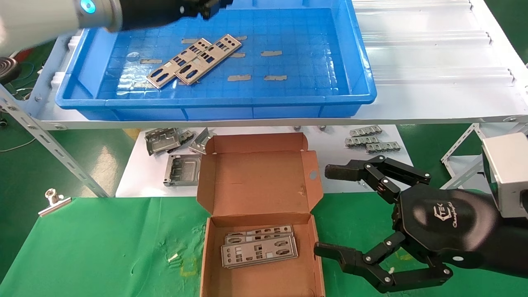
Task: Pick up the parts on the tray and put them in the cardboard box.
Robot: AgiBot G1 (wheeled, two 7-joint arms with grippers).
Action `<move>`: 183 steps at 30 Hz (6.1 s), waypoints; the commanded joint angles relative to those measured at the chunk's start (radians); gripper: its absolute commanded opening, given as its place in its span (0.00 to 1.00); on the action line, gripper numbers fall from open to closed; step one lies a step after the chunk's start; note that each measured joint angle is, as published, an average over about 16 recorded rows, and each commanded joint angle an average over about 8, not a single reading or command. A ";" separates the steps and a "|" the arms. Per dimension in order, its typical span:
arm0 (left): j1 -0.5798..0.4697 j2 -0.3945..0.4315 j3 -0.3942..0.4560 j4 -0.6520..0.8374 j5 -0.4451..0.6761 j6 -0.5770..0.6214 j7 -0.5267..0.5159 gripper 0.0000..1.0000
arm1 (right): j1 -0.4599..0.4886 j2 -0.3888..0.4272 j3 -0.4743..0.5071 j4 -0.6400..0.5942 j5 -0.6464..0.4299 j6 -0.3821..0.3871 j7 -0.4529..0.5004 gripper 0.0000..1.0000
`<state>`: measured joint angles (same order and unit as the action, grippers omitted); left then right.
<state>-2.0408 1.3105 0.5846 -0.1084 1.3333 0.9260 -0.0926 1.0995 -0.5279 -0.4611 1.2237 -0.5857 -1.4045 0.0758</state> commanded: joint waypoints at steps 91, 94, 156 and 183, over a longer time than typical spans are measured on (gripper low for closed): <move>0.035 0.014 0.046 0.042 0.047 -0.043 0.035 0.00 | 0.000 0.000 0.000 0.000 0.000 0.000 0.000 1.00; 0.028 0.005 0.035 0.036 0.030 -0.033 0.041 0.00 | 0.000 0.000 0.000 0.000 0.000 0.000 0.000 1.00; 0.823 -0.231 0.062 -0.822 -0.045 0.205 0.253 0.62 | 0.000 0.000 0.000 0.000 0.000 0.000 0.000 1.00; 0.779 -0.214 0.047 -0.675 -0.102 0.320 0.365 1.00 | 0.000 0.000 0.000 0.000 0.000 0.000 0.000 1.00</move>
<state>-1.2565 1.0930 0.6283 -0.7807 1.2162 1.2612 0.2560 1.0995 -0.5279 -0.4612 1.2237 -0.5856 -1.4045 0.0758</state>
